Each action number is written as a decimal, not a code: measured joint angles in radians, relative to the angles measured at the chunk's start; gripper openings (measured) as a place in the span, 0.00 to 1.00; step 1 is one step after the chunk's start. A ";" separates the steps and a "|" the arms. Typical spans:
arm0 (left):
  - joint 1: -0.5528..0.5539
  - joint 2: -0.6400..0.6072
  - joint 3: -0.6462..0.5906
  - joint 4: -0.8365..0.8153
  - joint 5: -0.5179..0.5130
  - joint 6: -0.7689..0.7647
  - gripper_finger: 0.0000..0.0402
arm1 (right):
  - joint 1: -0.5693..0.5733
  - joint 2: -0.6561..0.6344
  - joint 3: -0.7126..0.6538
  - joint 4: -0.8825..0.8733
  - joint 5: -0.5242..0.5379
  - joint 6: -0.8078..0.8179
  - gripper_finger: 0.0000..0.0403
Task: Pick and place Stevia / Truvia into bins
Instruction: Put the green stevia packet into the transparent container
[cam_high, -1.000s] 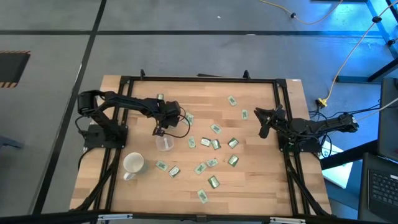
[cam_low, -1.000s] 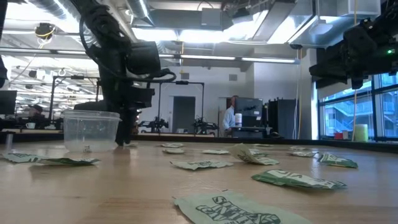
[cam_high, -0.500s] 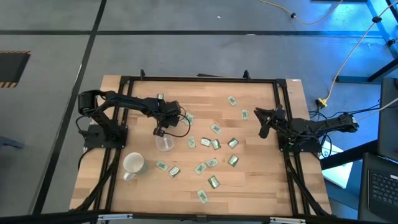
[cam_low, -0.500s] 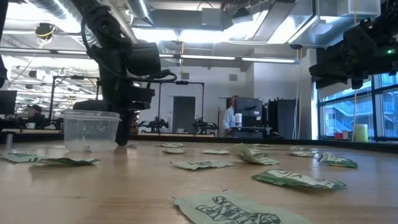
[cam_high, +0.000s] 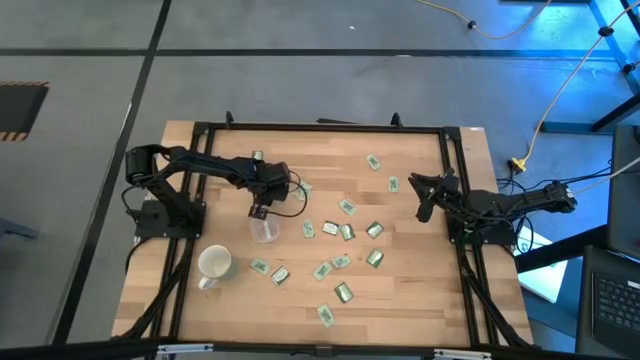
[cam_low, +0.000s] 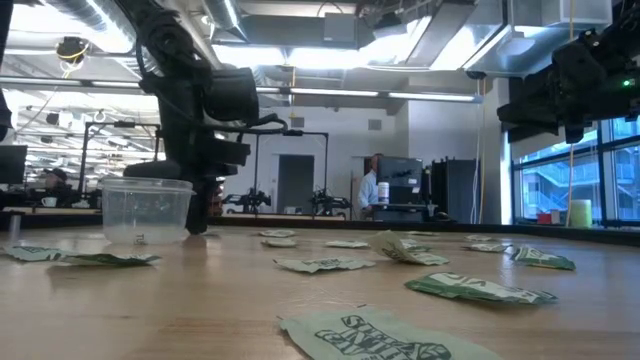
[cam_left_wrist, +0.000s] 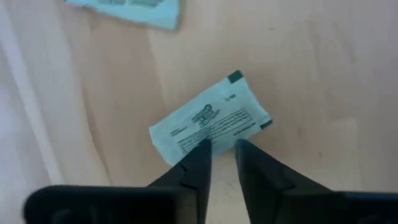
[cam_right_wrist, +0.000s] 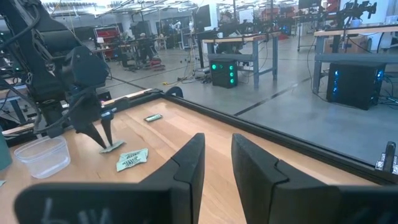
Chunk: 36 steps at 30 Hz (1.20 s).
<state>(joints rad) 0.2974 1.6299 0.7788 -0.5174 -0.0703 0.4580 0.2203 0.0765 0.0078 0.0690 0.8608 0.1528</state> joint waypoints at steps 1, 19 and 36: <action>0.001 0.000 0.000 -0.001 0.000 -0.048 0.21 | 0.000 0.000 0.000 0.000 0.000 0.000 0.21; 0.072 0.000 0.000 -0.025 0.081 -0.227 0.09 | 0.000 0.000 0.000 0.000 0.000 -0.001 0.21; 0.035 -0.138 0.075 -0.062 0.046 -0.141 0.01 | 0.000 0.000 0.000 0.000 0.000 -0.003 0.21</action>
<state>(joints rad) 0.3326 1.4923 0.8540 -0.5794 -0.0246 0.3170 0.2203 0.0763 0.0080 0.0690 0.8604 0.1493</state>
